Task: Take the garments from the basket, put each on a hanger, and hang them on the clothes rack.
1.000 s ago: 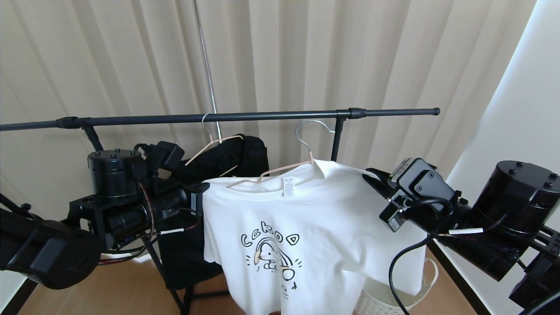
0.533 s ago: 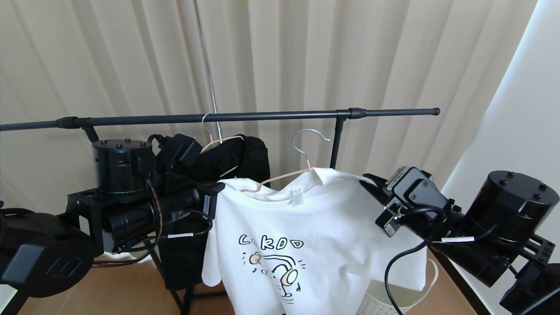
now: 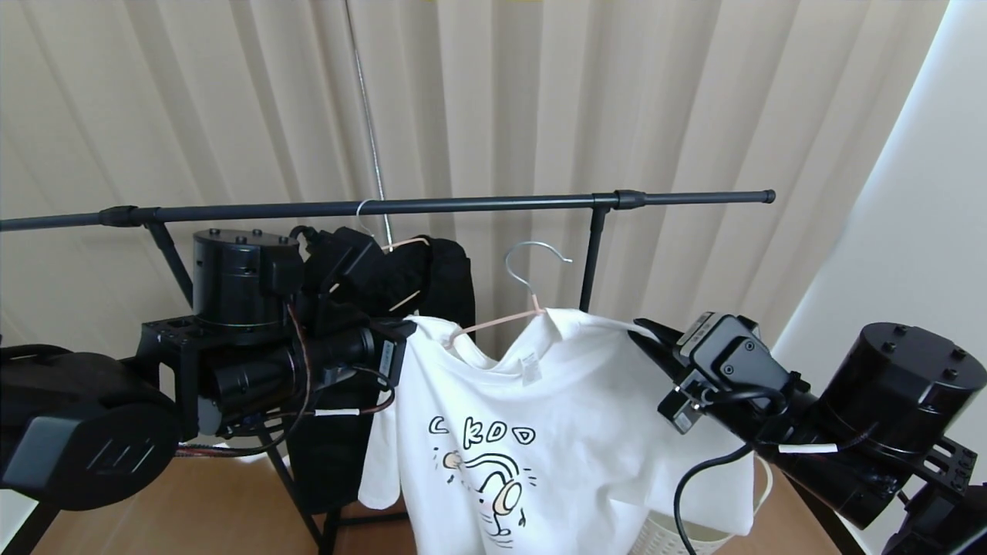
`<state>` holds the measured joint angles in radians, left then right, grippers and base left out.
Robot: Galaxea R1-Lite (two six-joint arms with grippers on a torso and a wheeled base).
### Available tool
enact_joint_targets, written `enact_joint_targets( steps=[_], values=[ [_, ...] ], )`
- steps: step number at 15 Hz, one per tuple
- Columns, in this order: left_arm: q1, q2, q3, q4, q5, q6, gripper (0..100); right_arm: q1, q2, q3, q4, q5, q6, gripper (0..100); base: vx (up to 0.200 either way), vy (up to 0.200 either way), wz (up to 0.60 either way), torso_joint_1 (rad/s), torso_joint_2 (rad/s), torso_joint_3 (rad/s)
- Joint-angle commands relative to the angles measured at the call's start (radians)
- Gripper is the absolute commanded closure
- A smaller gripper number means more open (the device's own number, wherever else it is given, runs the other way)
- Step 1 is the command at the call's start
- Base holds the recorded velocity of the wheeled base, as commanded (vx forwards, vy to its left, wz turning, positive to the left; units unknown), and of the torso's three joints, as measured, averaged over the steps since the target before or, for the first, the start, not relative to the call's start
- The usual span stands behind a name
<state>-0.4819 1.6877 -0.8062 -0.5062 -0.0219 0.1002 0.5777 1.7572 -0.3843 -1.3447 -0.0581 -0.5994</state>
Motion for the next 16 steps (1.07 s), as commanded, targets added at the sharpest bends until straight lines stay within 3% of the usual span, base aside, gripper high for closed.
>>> enact_joint_targets(
  steps=[1, 3, 7, 16],
  values=[
    [-0.01, 0.0, -0.019, 0.008, 0.005, 0.001, 100, 0.002, 0.005, 0.002, -0.001, -0.003, 0.039, 100, 0.0, 0.0, 0.0, 0.0, 0.0, 0.0],
    [-0.007, 0.001, -0.018, 0.008, 0.007, 0.012, 100, 0.001, 0.002, -0.008, -0.001, -0.011, 0.116, 100, 0.0, 0.0, 0.0, 0.0, 0.0, 0.0],
    [-0.001, -0.002, -0.011, 0.006, 0.039, 0.023, 100, 0.001, -0.001, -0.016, -0.001, -0.026, 0.193, 100, 0.0, 0.0, 0.0, 0.0, 0.0, 0.0],
    [-0.043, -0.016, -0.002, 0.005, 0.068, 0.036, 100, 0.041, 0.016, -0.041, -0.001, -0.054, 0.286, 100, 0.0, 0.0, 0.0, 0.0, 0.0, 0.0]
  ],
)
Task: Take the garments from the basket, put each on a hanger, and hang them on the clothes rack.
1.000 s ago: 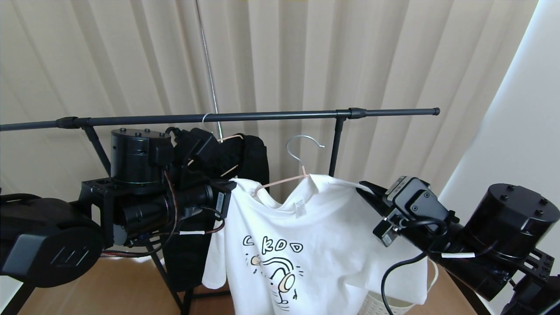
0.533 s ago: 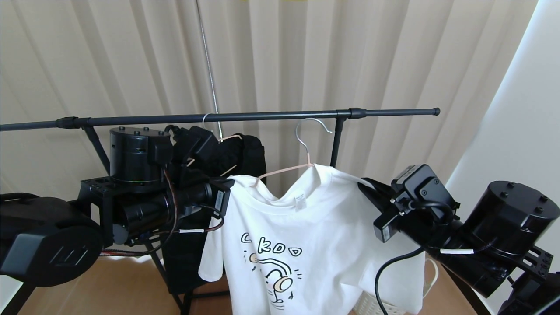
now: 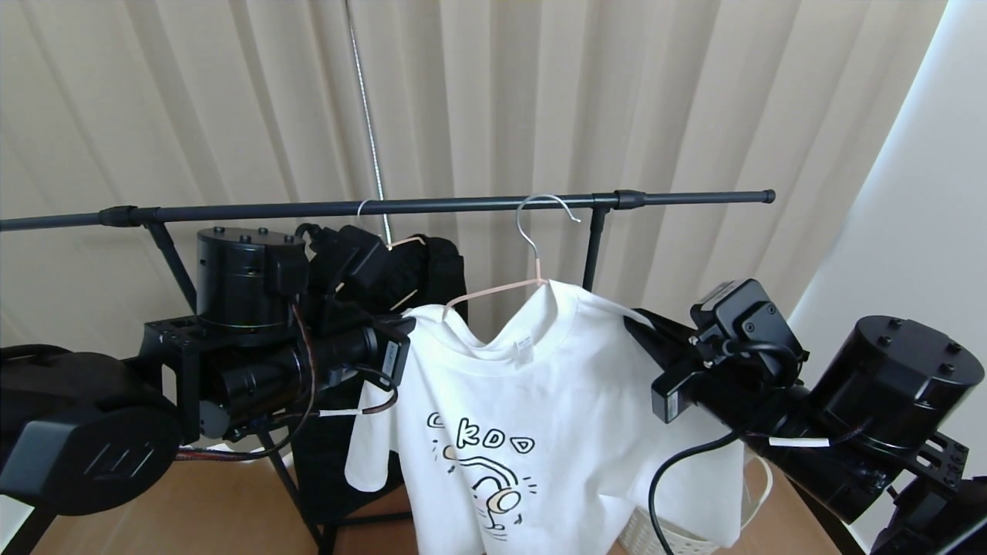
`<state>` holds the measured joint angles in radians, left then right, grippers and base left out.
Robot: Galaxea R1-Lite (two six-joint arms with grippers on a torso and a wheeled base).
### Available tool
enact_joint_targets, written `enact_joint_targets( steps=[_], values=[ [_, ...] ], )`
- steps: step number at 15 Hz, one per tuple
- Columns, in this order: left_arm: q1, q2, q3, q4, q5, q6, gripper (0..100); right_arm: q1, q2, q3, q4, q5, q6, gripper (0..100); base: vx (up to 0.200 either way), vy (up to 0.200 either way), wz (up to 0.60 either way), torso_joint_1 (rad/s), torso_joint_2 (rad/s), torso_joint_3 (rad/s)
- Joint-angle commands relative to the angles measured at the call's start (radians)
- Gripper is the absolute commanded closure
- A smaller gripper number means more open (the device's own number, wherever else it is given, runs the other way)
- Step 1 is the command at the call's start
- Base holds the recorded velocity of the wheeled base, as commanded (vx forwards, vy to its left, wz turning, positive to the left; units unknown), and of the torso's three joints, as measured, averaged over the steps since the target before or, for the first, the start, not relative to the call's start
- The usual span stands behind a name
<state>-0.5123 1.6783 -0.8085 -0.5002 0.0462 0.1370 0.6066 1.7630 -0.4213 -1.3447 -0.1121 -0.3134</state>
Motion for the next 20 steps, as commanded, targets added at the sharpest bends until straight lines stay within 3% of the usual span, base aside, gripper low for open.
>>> enact_joint_targets(
  steps=[1, 4, 14, 16, 20],
  values=[
    [-0.02, -0.015, 0.0, -0.001, 0.0, 0.0, 100, 0.015, 0.021, -0.008, -0.001, -0.009, 0.01, 100, 0.0, 0.0, 0.0, 0.0, 0.0, 0.0],
    [-0.049, -0.037, -0.008, -0.004, 0.0, -0.008, 100, 0.038, 0.044, -0.016, -0.001, -0.038, 0.06, 100, 0.0, 0.0, 0.0, 0.0, 0.0, 0.0],
    [-0.13, -0.057, -0.061, -0.001, -0.005, -0.071, 100, 0.073, 0.099, -0.033, -0.007, -0.055, 0.114, 100, 0.0, 0.0, 0.0, 0.0, 0.0, 0.0],
    [-0.167, -0.058, -0.089, 0.0, -0.002, -0.111, 100, 0.091, 0.15, -0.04, -0.096, -0.118, 0.139, 100, 0.0, 0.0, 0.0, 0.0, 0.0, 0.0],
    [-0.199, -0.046, -0.143, 0.0, 0.001, -0.178, 100, 0.099, 0.161, -0.05, -0.111, -0.123, 0.143, 100, 0.0, 0.0, 0.0, 0.0, 0.0, 0.0]
  ],
)
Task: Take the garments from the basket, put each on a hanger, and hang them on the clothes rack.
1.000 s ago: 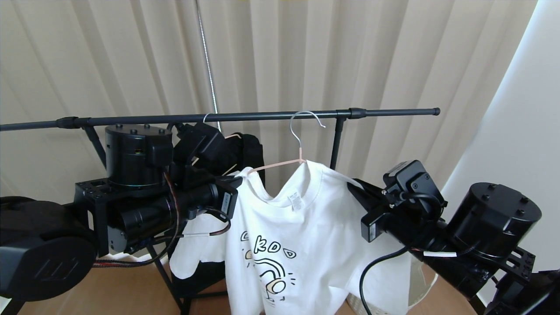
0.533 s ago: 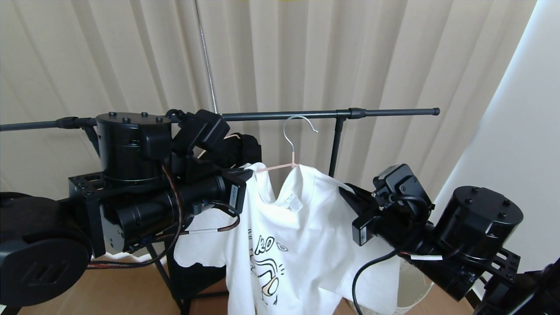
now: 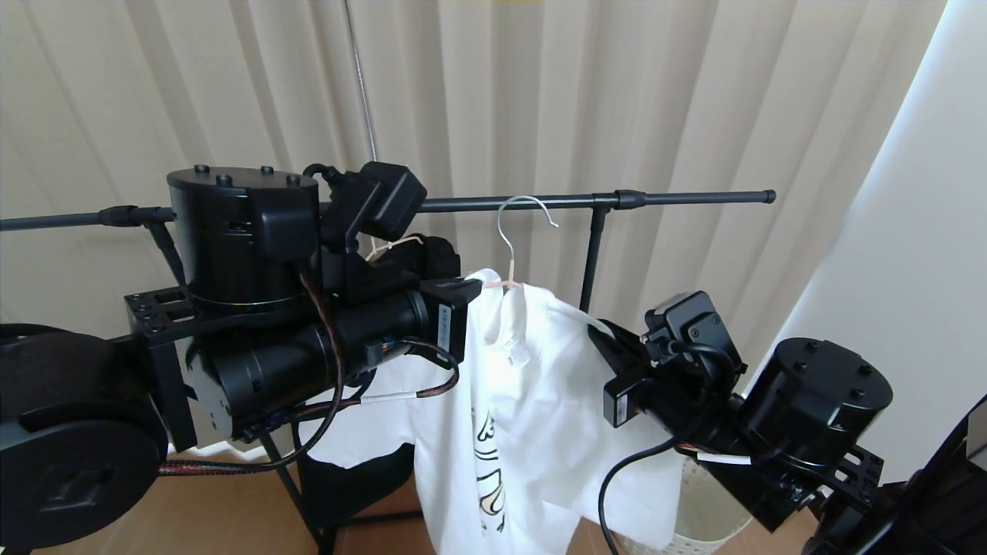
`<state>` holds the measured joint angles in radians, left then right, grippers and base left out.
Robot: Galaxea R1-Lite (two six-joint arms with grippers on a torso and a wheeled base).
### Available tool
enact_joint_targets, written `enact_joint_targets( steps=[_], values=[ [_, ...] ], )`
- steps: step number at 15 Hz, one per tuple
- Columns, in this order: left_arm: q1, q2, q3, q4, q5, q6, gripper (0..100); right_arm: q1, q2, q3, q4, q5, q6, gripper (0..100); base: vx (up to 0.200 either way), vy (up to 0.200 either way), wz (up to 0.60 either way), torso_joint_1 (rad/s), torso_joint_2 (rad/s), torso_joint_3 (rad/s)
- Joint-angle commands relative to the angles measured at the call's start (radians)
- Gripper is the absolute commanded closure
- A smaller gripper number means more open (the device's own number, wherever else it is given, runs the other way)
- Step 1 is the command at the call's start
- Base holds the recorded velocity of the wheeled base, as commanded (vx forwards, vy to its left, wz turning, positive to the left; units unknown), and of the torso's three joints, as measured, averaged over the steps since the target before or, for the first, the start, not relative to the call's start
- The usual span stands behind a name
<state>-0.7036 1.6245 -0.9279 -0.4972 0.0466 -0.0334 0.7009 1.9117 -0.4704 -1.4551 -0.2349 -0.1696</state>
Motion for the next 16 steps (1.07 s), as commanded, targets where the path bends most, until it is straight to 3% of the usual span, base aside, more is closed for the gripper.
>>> enact_joint_targets(
  steps=[1, 4, 6, 8, 11, 16],
  values=[
    [-0.013, 0.011, -0.037, -0.001, 0.001, -0.025, 100, 0.006, 0.012, -0.002, -0.001, 0.0, 0.001, 100, 0.0, 0.0, 0.0, 0.0, 0.0, 0.0],
    [-0.039, 0.04, -0.06, 0.0, 0.018, -0.054, 100, 0.006, 0.006, -0.008, -0.004, -0.001, 0.005, 100, 0.0, 0.0, 0.0, 0.0, 0.0, 0.0],
    [-0.046, 0.069, -0.063, -0.001, 0.113, -0.048, 100, 0.006, -0.01, -0.008, -0.005, -0.001, 0.005, 100, 0.0, 0.0, 0.0, 0.0, 0.0, 0.0],
    [-0.046, 0.064, -0.062, 0.005, 0.127, -0.045, 100, 0.006, -0.028, -0.011, -0.004, -0.004, 0.007, 100, 0.0, 0.0, 0.0, 0.0, 0.0, 0.0],
    [-0.048, 0.037, -0.085, 0.105, 0.185, -0.014, 100, 0.006, -0.036, -0.03, -0.002, -0.032, 0.022, 100, 0.0, 0.0, 0.0, 0.0, 0.0, 0.0],
    [-0.082, 0.029, -0.088, 0.126, 0.188, -0.003, 100, 0.006, -0.026, -0.056, -0.002, -0.063, 0.078, 100, 0.0, 0.0, 0.0, 0.0, 0.0, 0.0]
  ],
)
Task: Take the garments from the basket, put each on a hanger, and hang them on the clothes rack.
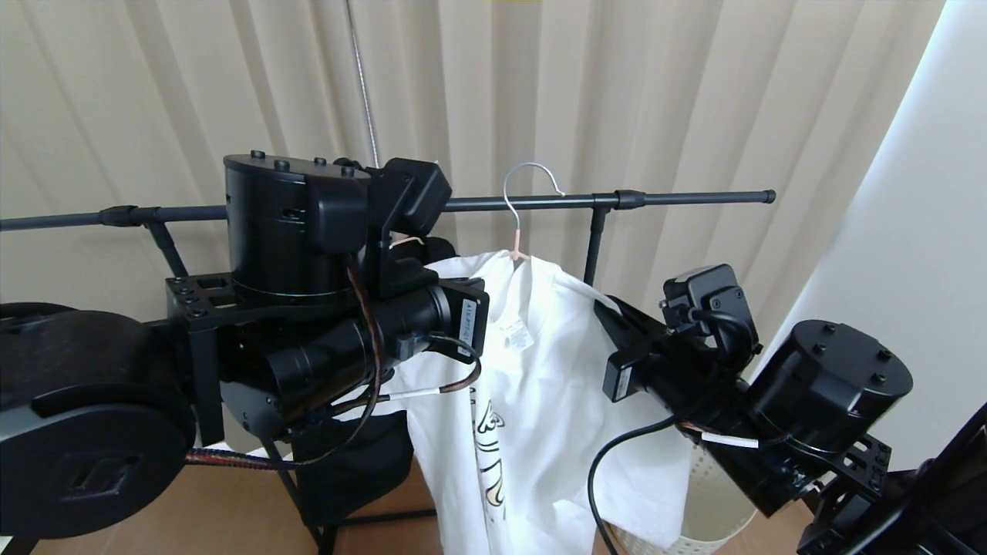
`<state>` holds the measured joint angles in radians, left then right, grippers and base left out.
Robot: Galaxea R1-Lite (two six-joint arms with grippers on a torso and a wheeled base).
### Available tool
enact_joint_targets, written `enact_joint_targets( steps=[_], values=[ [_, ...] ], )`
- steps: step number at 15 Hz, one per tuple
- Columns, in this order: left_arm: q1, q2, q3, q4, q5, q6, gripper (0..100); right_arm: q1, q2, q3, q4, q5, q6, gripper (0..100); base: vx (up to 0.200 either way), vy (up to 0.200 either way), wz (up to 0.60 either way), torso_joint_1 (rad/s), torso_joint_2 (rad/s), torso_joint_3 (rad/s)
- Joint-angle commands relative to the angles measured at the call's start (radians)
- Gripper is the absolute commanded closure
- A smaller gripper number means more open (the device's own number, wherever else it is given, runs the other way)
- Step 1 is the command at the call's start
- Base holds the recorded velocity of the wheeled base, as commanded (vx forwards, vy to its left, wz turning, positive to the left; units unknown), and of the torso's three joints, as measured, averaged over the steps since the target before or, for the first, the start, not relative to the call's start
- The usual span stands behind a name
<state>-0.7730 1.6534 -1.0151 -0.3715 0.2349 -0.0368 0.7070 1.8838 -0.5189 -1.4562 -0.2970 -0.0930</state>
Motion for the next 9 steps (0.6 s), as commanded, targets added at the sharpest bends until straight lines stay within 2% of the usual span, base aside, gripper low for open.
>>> enact_joint_targets(
  steps=[1, 9],
  values=[
    [-0.028, 0.003, 0.0, -0.001, 0.001, 0.0, 100, 0.0, 0.0, -0.007, -0.001, -0.001, 0.006, 100, 0.0, 0.0, 0.0, 0.0, 0.0, 0.0],
    [-0.049, 0.012, -0.007, -0.003, 0.006, 0.002, 100, 0.003, -0.017, -0.018, -0.004, -0.001, 0.033, 100, 0.0, 0.0, 0.0, 0.0, 0.0, 0.0]
  ],
)
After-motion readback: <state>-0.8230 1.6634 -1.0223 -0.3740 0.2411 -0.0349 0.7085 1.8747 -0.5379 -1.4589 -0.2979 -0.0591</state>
